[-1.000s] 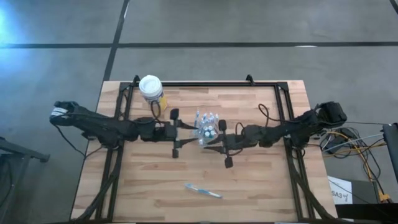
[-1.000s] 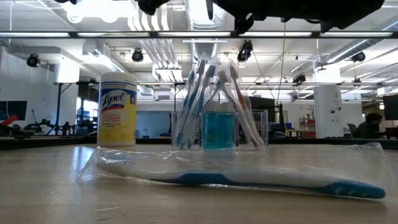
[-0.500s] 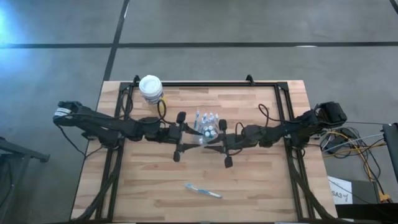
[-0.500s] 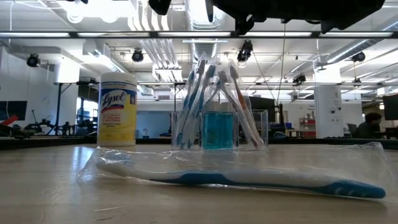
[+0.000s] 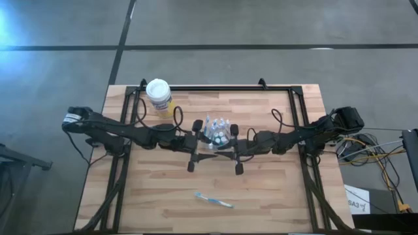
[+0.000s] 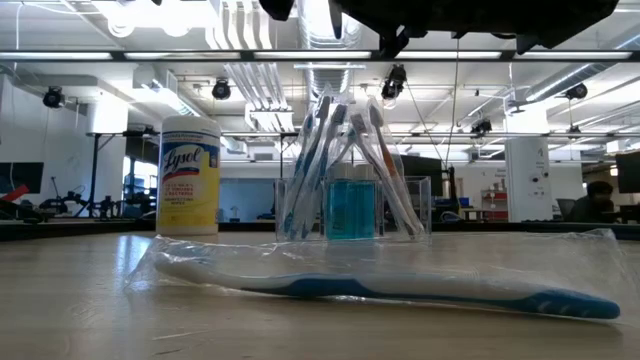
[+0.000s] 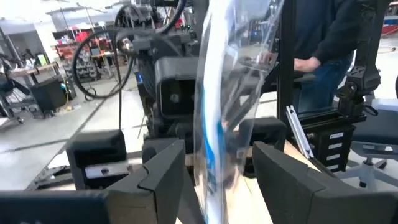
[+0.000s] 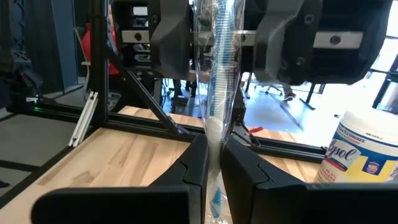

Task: Pick & Place toothbrushing station
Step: Put the blue toothbrush into the left compartment of the transparent organizer

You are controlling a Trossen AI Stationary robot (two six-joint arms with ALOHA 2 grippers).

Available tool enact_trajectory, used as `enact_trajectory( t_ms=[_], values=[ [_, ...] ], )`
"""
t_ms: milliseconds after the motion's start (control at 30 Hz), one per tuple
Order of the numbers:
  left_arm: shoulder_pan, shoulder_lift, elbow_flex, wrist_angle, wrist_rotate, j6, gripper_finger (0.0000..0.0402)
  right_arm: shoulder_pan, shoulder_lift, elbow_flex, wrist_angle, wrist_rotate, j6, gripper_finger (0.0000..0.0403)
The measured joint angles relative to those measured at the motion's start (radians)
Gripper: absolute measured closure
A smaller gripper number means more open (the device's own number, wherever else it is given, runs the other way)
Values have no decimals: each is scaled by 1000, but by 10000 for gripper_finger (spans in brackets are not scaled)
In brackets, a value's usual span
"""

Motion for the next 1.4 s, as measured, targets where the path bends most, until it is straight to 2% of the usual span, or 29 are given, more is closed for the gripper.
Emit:
enact_trajectory(
  t_ms=[633, 833, 1067, 1267, 1400],
  values=[
    [-3, -17, 2, 9, 0, 16, 217, 0, 0, 0, 8, 0, -19, 374],
    [-3, -18, 2, 10, 0, 16, 265, 0, 0, 0, 7, 2, -19, 374],
    [-5, -18, 2, 11, -1, 30, 376, 0, -1, -1, 3, 3, -23, 374],
    [-8, -18, 2, -10, 10, 35, 375, 0, -2, -1, -12, 1, -22, 373],
    [-15, -29, 2, -48, 13, 35, 380, 0, -2, -3, -24, -2, 5, 355]
  ],
)
